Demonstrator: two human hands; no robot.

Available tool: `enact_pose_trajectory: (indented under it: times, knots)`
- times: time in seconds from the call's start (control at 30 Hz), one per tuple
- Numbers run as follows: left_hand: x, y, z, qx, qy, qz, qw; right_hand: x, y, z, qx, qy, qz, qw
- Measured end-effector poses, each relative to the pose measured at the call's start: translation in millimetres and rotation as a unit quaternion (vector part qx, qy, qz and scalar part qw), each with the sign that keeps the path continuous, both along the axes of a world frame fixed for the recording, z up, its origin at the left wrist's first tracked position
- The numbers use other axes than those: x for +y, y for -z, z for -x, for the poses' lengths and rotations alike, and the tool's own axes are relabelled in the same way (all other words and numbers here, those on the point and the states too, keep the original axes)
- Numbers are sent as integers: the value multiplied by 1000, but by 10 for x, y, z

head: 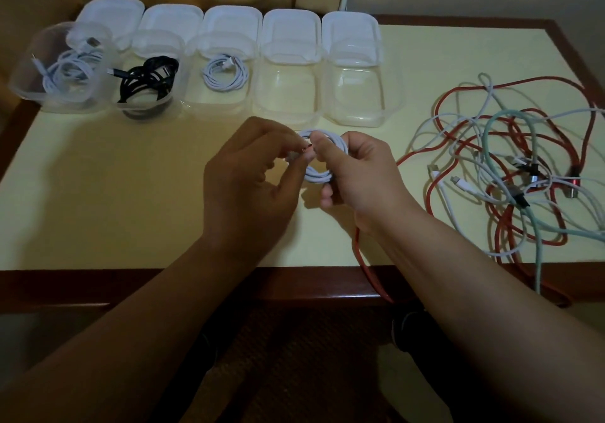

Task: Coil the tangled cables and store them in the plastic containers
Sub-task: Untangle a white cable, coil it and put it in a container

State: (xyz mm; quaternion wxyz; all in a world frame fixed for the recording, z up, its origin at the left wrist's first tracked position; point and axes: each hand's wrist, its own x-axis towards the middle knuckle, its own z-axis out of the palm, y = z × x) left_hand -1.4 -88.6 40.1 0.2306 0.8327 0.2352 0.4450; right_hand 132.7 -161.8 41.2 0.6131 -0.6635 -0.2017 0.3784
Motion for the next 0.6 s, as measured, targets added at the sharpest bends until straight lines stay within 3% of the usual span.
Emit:
enact_pose_trajectory:
  times: [0.2, 0.37, 0.6]
  knots:
    - [79, -100, 15, -49, -39, 152, 986, 2, 2, 36, -62, -33, 13, 997]
    - [196, -28, 43, -19, -16, 285, 958, -41, 12, 85, -146, -82, 17, 986]
    - [237, -13, 96, 0, 21, 269, 963, -67, -67, 64, -86, -119, 38, 989]
